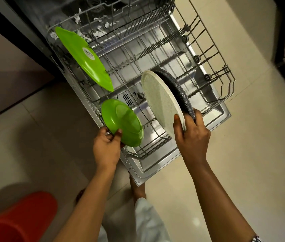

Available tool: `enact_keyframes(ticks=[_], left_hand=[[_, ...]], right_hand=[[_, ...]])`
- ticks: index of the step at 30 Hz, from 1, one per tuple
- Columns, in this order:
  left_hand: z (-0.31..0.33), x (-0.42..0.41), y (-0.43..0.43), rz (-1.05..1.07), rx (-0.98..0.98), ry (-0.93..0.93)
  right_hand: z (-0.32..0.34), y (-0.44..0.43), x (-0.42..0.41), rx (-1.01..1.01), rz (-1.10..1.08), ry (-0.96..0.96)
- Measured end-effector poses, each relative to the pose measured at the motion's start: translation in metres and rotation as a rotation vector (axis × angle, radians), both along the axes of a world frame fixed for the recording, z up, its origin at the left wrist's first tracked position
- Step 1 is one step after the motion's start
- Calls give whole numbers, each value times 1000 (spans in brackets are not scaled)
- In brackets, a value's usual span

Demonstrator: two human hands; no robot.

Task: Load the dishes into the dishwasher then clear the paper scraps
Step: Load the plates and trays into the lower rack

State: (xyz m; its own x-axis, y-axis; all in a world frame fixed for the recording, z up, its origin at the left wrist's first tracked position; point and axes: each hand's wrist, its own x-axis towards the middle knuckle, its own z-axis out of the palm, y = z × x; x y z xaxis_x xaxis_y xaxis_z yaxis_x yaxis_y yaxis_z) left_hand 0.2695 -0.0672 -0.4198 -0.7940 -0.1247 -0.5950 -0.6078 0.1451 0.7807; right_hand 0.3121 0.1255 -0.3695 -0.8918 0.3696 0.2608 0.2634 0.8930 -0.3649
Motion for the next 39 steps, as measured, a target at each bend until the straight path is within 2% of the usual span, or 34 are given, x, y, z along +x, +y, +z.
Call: enact_keyframes(ticks=[3,8,13,18,22,25,29,31,34,39], left_hand=[[-13,11,3,-90,-97,-44],[-19,21,5,-185,-252,-6],[-15,24,-10,-244,-249,21],[-4,19,-29,-48,-196,61],[-1,15,-34,-123,-204,86],[0,4,-33,-180,-144,118],[23,-20,-23,-120,-47,104],[38,-34,-15,-103,93,69],[58,-58,0,-127,318,-96],[56,-77,13,-216,267,-173]], right_hand=[[0,0,-1,-10,10,1],[1,-2,-1,-15,25,7],[4,-5,0,-15,37,6],[8,-12,-2,-19,59,-12],[6,-24,-11,6,99,-41],[0,-38,-15,73,147,-102],[0,-52,-15,79,158,-122],[1,-56,-15,93,158,-130],[8,-59,-19,77,157,-159],[27,-32,-16,-52,87,-71]])
